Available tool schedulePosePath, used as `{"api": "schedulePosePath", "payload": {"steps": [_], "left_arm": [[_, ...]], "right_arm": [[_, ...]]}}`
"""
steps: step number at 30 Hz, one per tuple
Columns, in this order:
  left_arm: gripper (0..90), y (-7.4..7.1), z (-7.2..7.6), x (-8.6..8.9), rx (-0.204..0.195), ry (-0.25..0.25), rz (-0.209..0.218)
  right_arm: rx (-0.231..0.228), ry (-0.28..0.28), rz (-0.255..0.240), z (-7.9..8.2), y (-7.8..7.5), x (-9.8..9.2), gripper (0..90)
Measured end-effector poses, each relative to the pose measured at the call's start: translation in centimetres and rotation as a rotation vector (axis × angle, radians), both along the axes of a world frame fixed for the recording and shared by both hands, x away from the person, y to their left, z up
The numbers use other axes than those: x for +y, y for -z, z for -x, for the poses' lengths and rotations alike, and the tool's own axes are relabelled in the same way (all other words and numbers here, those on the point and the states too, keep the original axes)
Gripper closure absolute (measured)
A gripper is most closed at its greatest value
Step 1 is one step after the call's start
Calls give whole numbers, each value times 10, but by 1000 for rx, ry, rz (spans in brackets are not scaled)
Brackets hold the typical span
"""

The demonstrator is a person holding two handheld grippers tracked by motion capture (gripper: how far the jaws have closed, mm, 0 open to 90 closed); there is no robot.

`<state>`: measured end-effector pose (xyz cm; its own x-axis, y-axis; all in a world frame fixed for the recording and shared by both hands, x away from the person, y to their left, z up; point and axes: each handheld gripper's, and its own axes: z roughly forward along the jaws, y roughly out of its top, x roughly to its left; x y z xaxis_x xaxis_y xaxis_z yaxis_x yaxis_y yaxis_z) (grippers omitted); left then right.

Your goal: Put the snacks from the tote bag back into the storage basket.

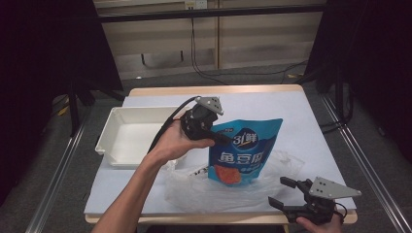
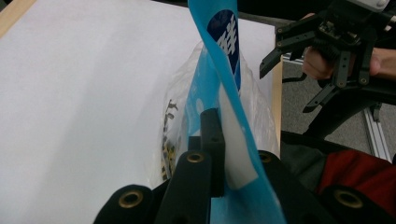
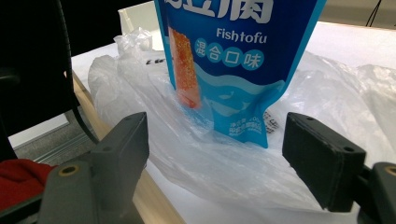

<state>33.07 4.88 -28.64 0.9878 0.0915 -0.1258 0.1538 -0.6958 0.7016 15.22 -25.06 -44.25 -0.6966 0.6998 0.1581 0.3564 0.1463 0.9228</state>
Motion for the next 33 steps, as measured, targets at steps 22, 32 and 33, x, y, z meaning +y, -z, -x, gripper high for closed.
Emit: {"api": "schedulePosePath", "payload": {"steps": [22, 32, 33], "left_arm": [[900, -30, 3, -8, -32, 20, 19], [900, -52, 1, 1, -36, 18, 56], [900, -53, 0, 3, -40, 14, 57]], "right_arm": [[-5, 6, -6, 0, 0, -1, 218], [-8, 9, -6, 0, 0, -1, 210], [-9, 13, -5, 0, 0, -1, 205]]}}
